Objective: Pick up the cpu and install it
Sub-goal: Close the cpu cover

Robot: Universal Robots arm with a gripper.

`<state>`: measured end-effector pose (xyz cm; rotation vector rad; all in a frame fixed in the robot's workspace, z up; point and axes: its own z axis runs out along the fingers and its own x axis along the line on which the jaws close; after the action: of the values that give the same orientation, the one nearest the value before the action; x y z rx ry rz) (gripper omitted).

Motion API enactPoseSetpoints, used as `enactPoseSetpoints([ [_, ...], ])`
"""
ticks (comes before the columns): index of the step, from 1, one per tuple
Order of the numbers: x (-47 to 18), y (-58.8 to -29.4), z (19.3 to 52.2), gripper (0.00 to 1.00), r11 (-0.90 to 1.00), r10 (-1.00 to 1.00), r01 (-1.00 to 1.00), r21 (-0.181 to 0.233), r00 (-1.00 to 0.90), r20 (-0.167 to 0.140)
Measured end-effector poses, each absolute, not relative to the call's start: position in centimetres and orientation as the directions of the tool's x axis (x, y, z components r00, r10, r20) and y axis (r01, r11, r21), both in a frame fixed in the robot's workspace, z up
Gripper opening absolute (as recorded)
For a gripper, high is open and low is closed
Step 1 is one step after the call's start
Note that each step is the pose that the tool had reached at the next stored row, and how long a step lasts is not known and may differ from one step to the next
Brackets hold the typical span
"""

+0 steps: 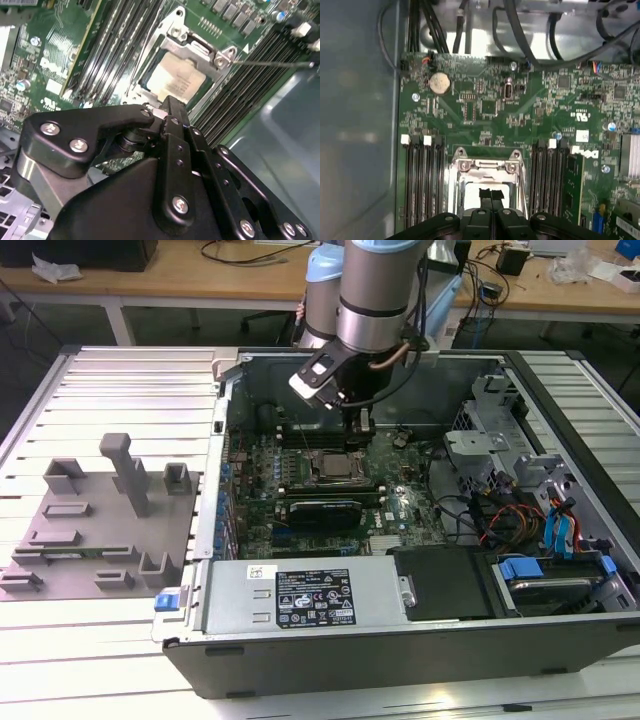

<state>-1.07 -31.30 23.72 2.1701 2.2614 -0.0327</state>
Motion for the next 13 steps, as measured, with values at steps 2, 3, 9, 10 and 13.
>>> enactPoseSetpoints([
  [2, -1.52, -31.38, 23.49, 0.11, 0.041, 0.999, 0.999, -0.010, -0.041, -0.019],
  [3, -1.59, -31.39, 23.43, 0.11, 0.041, 0.999, 0.999, -0.010, -0.041, -0.020],
  [9, -1.60, -31.39, 23.42, 0.11, 0.041, 0.999, 0.999, -0.010, -0.041, -0.020],
  [10, -1.60, -31.39, 23.42, 0.11, 0.041, 0.999, 0.999, -0.010, -0.041, -0.020],
  [13, -1.60, -31.39, 23.42, 0.11, 0.048, 0.999, 0.999, -0.010, -0.048, -0.020],
])
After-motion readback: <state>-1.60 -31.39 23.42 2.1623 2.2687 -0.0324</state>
